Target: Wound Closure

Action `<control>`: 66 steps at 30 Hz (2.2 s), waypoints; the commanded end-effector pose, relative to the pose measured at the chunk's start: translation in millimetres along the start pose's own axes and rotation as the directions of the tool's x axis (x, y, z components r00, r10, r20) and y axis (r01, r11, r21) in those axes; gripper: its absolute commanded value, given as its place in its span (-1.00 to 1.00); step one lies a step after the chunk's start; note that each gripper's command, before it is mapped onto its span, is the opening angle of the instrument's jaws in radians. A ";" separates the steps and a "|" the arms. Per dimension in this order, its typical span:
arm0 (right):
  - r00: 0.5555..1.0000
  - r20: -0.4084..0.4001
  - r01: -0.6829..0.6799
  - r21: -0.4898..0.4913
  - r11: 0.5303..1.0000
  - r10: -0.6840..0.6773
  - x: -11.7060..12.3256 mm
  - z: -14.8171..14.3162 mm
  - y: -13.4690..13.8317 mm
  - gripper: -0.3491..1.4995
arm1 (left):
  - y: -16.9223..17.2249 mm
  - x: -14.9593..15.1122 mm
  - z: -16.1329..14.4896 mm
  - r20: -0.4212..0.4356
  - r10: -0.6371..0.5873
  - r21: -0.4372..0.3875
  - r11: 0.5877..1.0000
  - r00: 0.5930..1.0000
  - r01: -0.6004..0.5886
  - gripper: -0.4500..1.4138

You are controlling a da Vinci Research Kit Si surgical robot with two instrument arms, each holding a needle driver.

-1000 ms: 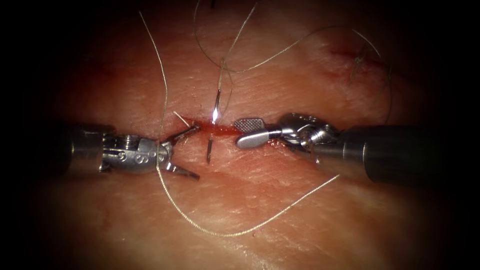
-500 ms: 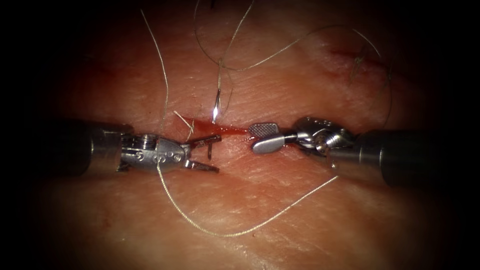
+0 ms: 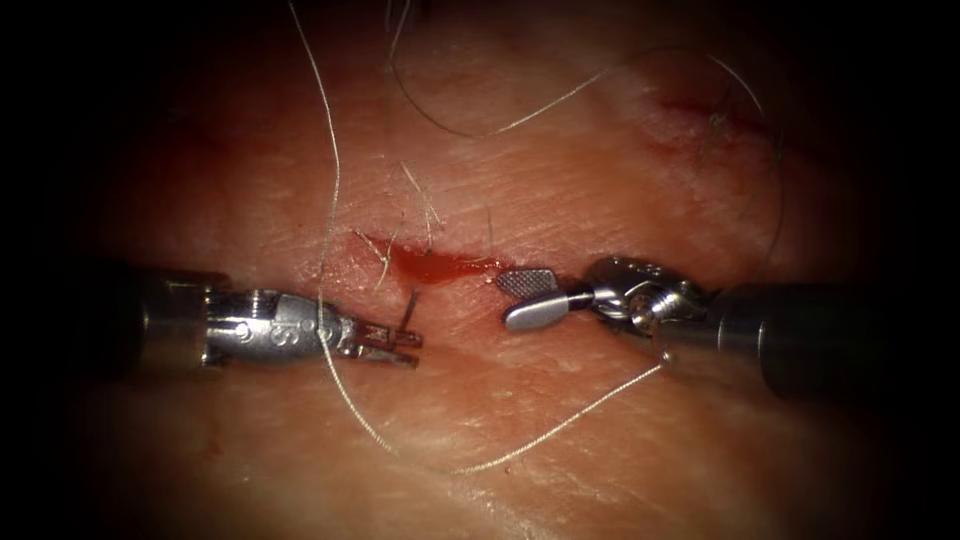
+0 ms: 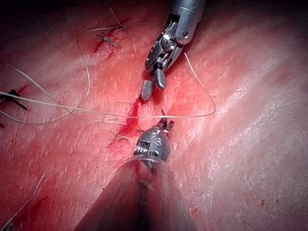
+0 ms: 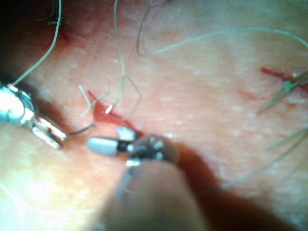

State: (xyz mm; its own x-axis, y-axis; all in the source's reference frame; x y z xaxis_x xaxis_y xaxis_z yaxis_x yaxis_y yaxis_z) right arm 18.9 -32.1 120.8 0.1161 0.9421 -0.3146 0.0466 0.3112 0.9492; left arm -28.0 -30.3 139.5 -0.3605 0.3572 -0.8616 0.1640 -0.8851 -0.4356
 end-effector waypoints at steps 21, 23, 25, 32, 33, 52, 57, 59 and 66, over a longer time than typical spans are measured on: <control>1.000 0.010 0.010 0.013 1.000 -0.010 -2.1 1.4 -0.2 0.77 | 0.4 6.6 -5.2 -0.028 -0.092 -0.001 0.996 0.995 0.092 -1.00; 1.000 0.011 0.010 0.014 1.000 -0.010 -2.2 1.5 -0.3 0.77 | -0.1 7.4 -6.7 -0.005 -0.065 0.047 0.997 0.998 0.065 -1.00; 1.000 0.011 0.010 0.014 1.000 -0.010 -2.2 1.5 -0.3 0.77 | -0.7 8.4 -8.6 0.022 -0.039 0.104 0.994 0.999 0.036 -1.00; 0.998 0.006 0.063 0.012 0.998 -0.063 -2.2 2.1 -0.5 0.75 | -3.3 11.0 -14.0 0.119 0.046 0.258 0.963 0.992 -0.076 -1.00; 0.997 0.004 0.081 0.011 0.997 -0.081 -2.2 2.3 -0.6 0.75 | -3.6 11.2 -14.6 0.135 0.053 0.277 0.957 0.989 -0.089 -1.00; 0.661 0.274 0.749 -0.306 0.588 -0.699 1.2 7.2 -2.6 0.31 | -0.4 11.7 -16.7 0.167 0.098 0.346 0.926 0.981 -0.151 -1.00; 0.592 0.357 0.804 -0.324 0.499 -0.722 0.8 7.8 -0.5 -0.63 | 3.0 11.9 -15.4 0.134 0.125 0.312 0.936 0.983 -0.162 -1.00; 0.574 0.362 0.817 -0.315 0.484 -0.734 0.3 8.1 -0.1 -0.76 | 4.0 12.1 -15.2 0.121 0.133 0.304 0.938 0.984 -0.164 -1.00; 0.535 0.377 0.843 -0.290 0.453 -0.756 -0.2 9.4 0.3 -0.90 | 6.1 12.5 -14.4 0.099 0.137 0.292 0.943 0.986 -0.160 -1.00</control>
State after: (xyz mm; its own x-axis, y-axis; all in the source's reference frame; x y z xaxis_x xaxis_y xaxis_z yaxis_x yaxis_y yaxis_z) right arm 27.6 -33.2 120.7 0.4075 0.2219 -0.8858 -0.1684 0.9716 0.1659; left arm -17.7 -26.6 121.7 -0.4240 0.2006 -0.8832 -0.0568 -0.9791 -0.1951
